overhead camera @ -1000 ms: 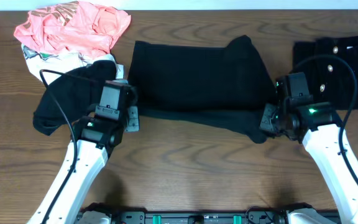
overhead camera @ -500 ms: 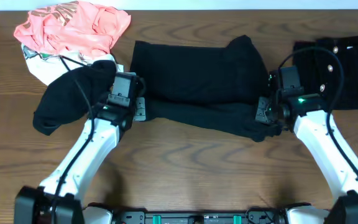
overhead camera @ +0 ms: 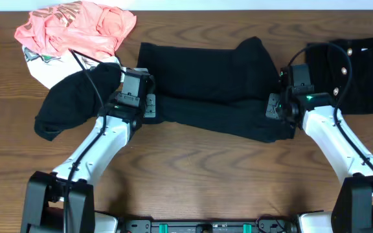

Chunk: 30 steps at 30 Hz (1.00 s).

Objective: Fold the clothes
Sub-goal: 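Lift the bottom hem with both grippers and fold it upward toward the collar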

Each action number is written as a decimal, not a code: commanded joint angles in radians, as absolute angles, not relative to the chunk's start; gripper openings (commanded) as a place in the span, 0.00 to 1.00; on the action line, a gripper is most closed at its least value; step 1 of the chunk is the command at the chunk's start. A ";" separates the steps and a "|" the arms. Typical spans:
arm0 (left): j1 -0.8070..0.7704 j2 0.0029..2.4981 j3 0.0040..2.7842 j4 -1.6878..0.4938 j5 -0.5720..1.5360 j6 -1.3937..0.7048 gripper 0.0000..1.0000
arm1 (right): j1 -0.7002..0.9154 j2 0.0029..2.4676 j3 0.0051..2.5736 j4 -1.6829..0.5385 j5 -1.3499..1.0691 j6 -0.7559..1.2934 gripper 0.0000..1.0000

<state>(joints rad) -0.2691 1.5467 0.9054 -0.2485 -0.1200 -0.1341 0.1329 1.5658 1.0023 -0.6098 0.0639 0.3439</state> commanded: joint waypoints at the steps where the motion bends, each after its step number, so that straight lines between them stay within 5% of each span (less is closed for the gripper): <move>1: -0.265 1.564 0.907 -0.241 -0.144 -0.123 0.06 | 0.119 1.590 1.015 -0.592 0.086 0.316 0.01; 15: -0.265 1.600 0.907 -0.214 -0.144 -0.082 0.11 | 0.110 1.650 1.015 -0.518 0.109 0.305 0.03; 17: -0.265 1.600 0.907 -0.204 -0.152 -0.082 0.46 | 0.102 1.650 1.016 -0.501 0.108 0.292 0.23; 19: -0.265 1.600 0.908 -0.199 -0.175 -0.082 0.88 | 0.090 1.650 1.020 -0.494 0.100 0.286 0.72; 22: -0.264 1.598 0.911 -0.216 -0.177 -0.082 1.00 | 0.078 1.648 1.045 -0.525 0.075 0.278 0.98; 30: -0.264 1.538 0.943 -0.463 -0.131 -0.113 0.99 | 0.078 1.646 1.216 -0.784 -0.046 0.272 0.98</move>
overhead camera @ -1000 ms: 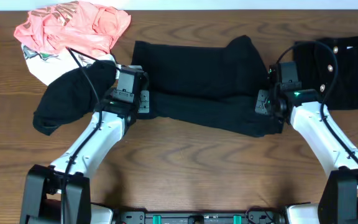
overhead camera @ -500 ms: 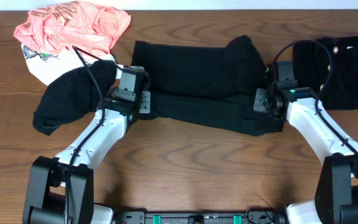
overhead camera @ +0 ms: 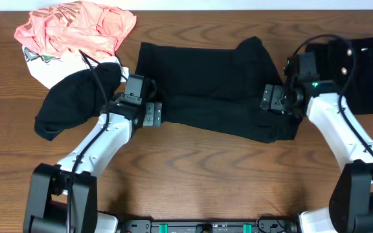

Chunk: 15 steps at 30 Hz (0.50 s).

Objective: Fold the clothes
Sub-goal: 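Lift the bottom hem with both grippers and fold it upward toward the collar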

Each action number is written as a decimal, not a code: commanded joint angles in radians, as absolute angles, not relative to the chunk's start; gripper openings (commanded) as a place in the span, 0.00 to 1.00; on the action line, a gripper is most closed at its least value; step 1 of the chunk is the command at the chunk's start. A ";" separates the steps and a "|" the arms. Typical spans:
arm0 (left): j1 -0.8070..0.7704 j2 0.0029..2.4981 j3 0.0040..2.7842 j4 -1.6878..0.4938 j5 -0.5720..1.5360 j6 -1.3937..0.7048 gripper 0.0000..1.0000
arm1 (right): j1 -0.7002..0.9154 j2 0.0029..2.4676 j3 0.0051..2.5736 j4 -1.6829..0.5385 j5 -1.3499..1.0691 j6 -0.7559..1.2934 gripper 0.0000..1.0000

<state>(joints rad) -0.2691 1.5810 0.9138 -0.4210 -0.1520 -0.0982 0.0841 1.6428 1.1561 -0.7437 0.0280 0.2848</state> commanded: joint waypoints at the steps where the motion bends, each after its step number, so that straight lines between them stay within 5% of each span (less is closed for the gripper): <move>1: -0.264 1.533 0.943 -0.490 -0.104 -0.113 1.00 | 0.080 1.646 1.229 -0.821 -0.066 0.272 0.98; 7: -0.264 1.536 0.926 -0.543 -0.053 -0.104 0.89 | 0.094 1.646 1.211 -0.947 -0.102 0.272 0.89; 10: -0.264 1.536 0.912 -0.494 -0.053 -0.070 0.82 | 0.096 1.646 1.194 -0.967 -0.103 0.273 0.75; 15: -0.264 1.569 0.897 -0.404 -0.075 -0.040 0.82 | 0.110 1.646 1.177 -0.987 -0.105 0.273 0.68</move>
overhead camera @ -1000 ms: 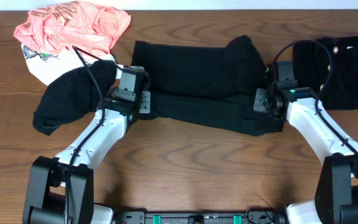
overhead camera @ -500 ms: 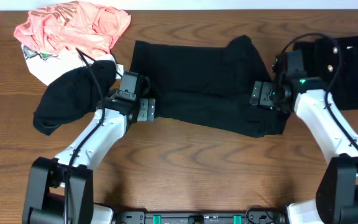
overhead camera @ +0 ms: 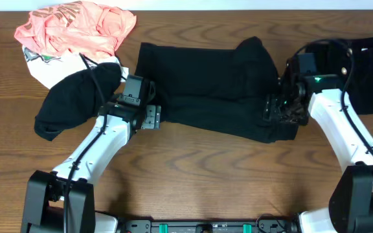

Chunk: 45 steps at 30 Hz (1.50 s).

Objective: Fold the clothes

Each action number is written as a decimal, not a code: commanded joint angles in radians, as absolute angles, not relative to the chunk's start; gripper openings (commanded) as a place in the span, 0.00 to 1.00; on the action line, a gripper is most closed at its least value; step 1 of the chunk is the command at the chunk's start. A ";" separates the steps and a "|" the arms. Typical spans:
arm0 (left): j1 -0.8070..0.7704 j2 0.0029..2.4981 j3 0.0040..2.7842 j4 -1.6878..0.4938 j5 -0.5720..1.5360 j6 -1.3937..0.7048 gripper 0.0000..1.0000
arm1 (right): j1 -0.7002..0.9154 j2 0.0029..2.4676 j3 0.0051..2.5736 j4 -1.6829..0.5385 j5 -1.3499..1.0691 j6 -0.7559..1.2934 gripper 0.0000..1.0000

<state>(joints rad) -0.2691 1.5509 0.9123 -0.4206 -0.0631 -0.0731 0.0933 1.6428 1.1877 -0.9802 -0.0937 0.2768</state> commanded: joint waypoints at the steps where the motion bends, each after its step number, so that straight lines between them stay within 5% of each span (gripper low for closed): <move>1: -0.264 1.581 0.897 -0.393 -0.075 -0.032 0.81 | 0.113 1.646 1.177 -0.995 -0.105 0.272 0.68; 21: -0.247 1.797 0.897 -0.293 -0.079 0.075 0.79 | 0.196 1.646 1.175 -1.021 -0.073 0.272 0.64; 26: -0.238 1.797 0.897 -0.297 -0.079 0.075 0.55 | 0.196 1.646 1.168 -1.018 -0.067 0.272 0.56; 30: -0.237 1.797 0.897 -0.307 -0.079 0.075 0.25 | 0.196 1.646 1.145 -1.000 -0.064 0.273 0.54; 45: -0.237 1.797 0.897 -0.327 -0.079 0.075 0.21 | 0.194 1.646 0.950 -0.772 -0.052 0.272 0.49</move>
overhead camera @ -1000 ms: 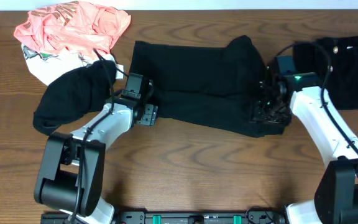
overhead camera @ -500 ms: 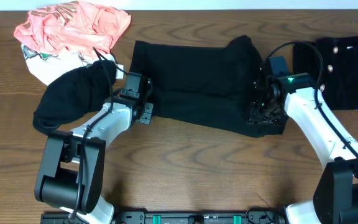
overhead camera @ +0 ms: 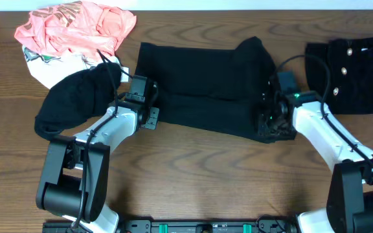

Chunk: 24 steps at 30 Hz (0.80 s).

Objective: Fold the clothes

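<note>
A black garment (overhead camera: 206, 84) lies spread flat across the middle of the table, with a crease running along its length. My left gripper (overhead camera: 150, 116) sits at the garment's lower left edge, touching the cloth. My right gripper (overhead camera: 268, 122) is down on the bunched lower right corner of the same garment. From overhead the fingers of both are hidden by the wrists and the dark cloth, so whether either is open or shut does not show.
A coral garment (overhead camera: 76, 26) and a white printed one (overhead camera: 41, 61) are heaped at the back left. Another black garment (overhead camera: 73, 103) lies next to my left arm. A black knit piece with buttons (overhead camera: 351, 65) lies at the right.
My right gripper has shifted slightly left and toward the front, down onto the garment's lower right corner. My left arm's elbow has swung left, while its gripper stays at the left edge.
Both grippers first stood at the two ends of the black garment. Then the right gripper sat higher, turned toward the cloth, and the left had moved in at the left edge. After that the right sat lower by the right end, and now it is on the corner.
</note>
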Each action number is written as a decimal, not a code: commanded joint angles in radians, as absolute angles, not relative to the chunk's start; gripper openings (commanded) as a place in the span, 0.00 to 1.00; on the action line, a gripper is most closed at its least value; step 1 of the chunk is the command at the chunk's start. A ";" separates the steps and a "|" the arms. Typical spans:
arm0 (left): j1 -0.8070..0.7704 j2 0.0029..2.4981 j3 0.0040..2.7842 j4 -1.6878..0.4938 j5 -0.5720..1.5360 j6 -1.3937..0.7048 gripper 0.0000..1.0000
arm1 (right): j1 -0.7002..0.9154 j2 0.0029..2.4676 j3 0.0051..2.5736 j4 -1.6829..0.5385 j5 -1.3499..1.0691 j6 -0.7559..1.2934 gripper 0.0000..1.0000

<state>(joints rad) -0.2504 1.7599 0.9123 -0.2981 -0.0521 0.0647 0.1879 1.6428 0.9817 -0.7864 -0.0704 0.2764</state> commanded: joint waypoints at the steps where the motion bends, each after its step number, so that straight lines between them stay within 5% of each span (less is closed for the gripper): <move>1: -0.237 1.797 0.897 -0.327 -0.079 0.075 0.21 | 0.193 1.646 0.940 -0.765 -0.047 0.272 0.49; 6: -0.237 1.797 0.897 -0.327 -0.079 0.075 0.15 | 0.193 1.646 0.902 -0.727 -0.001 0.272 0.37; 12: -0.237 1.797 0.897 -0.336 -0.128 0.075 0.06 | 0.180 1.646 0.896 -0.682 0.005 0.272 0.11; 24: -0.231 1.796 0.897 -0.396 -0.151 0.074 0.06 | 0.068 1.646 0.896 -0.665 0.026 0.214 0.05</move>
<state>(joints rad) -0.2501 1.7599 0.9195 -0.3534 -0.1123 0.0685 0.1036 1.6428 0.9009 -0.6674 -0.0044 0.2485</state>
